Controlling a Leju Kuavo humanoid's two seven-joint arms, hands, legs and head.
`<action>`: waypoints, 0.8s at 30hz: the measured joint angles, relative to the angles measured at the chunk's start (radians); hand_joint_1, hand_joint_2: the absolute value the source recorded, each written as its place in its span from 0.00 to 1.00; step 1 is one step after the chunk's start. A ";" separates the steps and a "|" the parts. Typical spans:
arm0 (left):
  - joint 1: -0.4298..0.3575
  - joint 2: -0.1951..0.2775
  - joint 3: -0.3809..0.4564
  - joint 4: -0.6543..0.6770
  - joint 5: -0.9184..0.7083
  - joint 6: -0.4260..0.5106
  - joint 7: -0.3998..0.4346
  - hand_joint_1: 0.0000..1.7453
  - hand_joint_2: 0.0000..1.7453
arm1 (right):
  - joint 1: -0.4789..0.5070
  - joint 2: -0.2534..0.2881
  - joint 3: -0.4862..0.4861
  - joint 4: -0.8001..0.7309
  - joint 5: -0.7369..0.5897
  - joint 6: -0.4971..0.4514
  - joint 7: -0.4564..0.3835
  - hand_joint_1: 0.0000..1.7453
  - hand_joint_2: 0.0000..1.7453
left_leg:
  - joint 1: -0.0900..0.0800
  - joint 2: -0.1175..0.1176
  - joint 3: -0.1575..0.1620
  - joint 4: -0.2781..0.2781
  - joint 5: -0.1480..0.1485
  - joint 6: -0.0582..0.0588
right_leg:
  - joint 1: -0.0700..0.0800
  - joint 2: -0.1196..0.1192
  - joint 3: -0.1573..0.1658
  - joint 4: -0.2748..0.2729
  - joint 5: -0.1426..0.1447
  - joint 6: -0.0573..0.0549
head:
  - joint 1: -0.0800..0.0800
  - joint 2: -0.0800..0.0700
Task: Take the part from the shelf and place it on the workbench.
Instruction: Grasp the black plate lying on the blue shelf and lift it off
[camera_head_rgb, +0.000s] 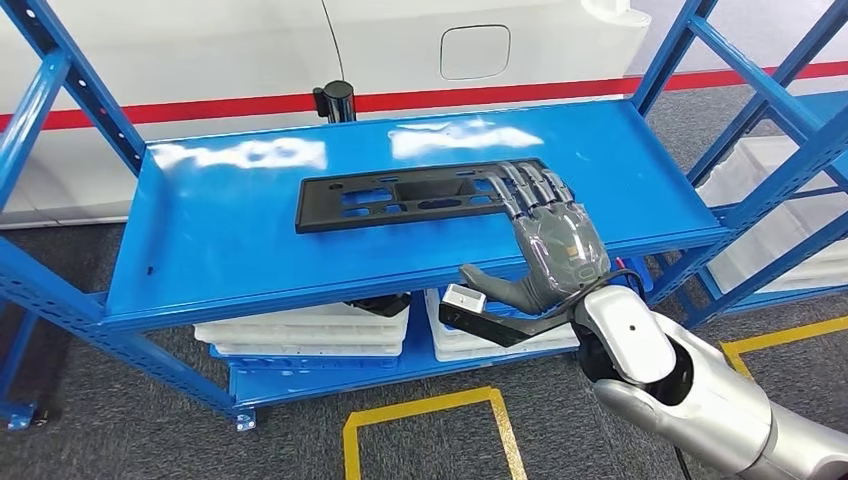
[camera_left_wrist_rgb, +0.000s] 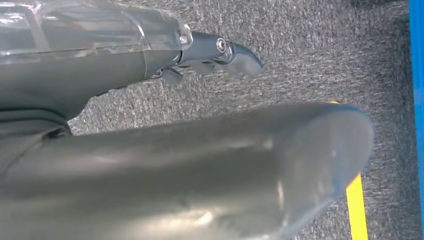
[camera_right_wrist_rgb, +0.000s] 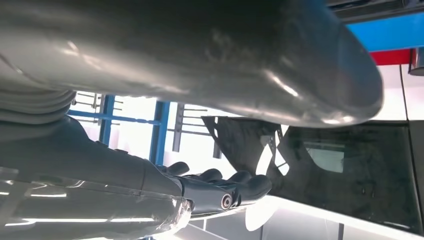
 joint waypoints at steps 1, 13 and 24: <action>0.000 0.000 0.000 0.000 0.000 0.000 0.000 0.00 0.00 | -0.001 0.001 0.002 0.002 0.000 0.000 -0.001 0.00 0.00 | 0.000 0.000 0.007 0.000 -0.004 -0.002 | 0.000 0.000 0.018 -0.056 0.045 -0.002 | 0.001 0.000; -0.008 -0.003 0.000 0.000 -0.013 -0.004 0.007 0.00 0.00 | -0.010 0.006 0.019 0.024 -0.039 0.000 -0.017 0.00 0.00 | 0.002 -0.016 -0.118 0.246 -0.127 -0.050 | 0.005 -0.002 0.133 -0.292 0.125 -0.051 | -0.015 0.000; -0.010 -0.003 0.000 0.000 -0.025 -0.008 0.013 0.00 0.00 | -0.018 0.022 0.056 0.052 -0.058 0.002 -0.054 0.00 0.00 | 0.000 -0.008 -0.019 -0.008 0.027 -0.013 | 0.005 -0.004 0.177 -0.280 0.069 -0.011 | -0.020 0.000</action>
